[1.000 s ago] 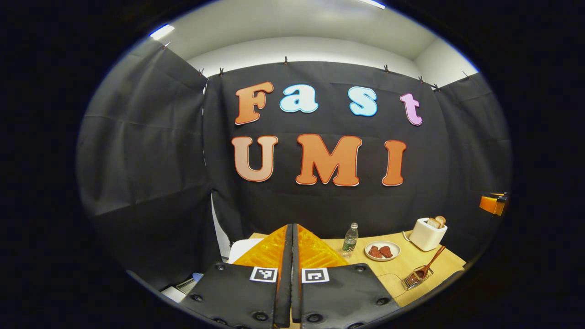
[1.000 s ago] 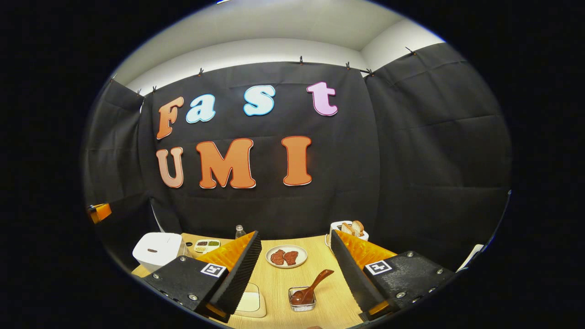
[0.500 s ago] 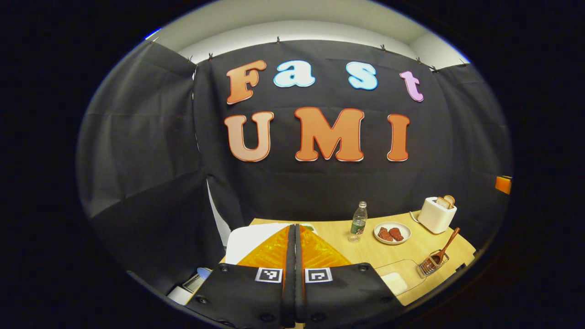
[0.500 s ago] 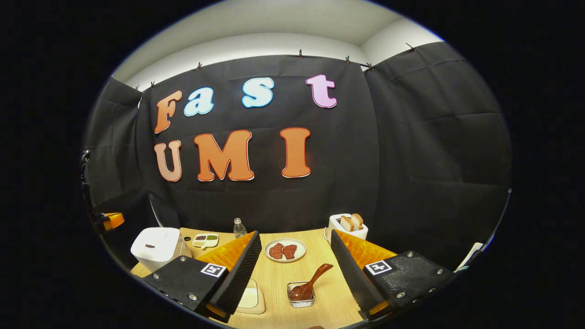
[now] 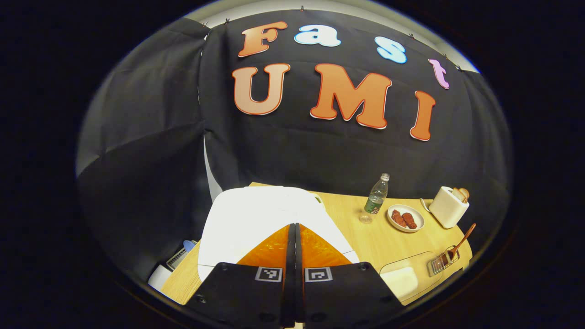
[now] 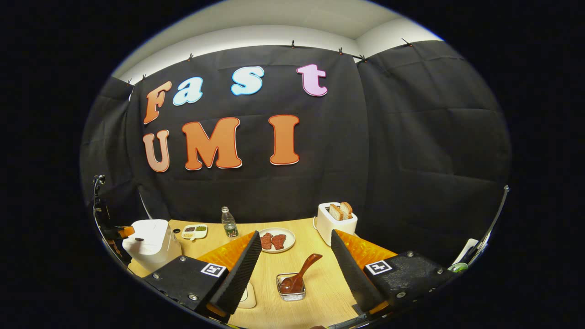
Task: Close the left gripper, press the button to open the rice cooker; take a wooden spoon from the chopstick holder with the right hand, scoop a spoonful of rice and pour it into the rice cooker, then put the wooden spoon back into the chopstick holder.
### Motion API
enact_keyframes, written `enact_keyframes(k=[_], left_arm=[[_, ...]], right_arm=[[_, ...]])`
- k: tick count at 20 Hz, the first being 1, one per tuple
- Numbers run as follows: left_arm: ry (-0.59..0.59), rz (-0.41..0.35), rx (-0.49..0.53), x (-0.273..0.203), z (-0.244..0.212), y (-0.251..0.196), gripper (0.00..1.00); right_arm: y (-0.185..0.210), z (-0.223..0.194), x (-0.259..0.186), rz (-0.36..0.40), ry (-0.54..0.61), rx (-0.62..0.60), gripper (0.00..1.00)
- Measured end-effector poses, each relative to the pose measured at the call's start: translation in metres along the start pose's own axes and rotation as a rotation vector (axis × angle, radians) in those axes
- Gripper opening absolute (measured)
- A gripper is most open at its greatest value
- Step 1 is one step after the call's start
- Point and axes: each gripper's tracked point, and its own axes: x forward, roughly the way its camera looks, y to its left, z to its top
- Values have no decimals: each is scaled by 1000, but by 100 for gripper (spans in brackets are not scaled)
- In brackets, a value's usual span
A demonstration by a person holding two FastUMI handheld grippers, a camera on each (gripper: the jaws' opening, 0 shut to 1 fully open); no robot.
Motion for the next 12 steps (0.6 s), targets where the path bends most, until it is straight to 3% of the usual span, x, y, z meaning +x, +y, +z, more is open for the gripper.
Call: enact_keyframes(k=[6, 12], left_arm=[[90, 12, 5, 13, -36, 3, 5], [71, 12, 71, 14, -32, 4, 5]], right_arm=[[-12, -8, 3, -35, 27, 4, 95], [-14, -17, 8, -34, 46, 2, 95]])
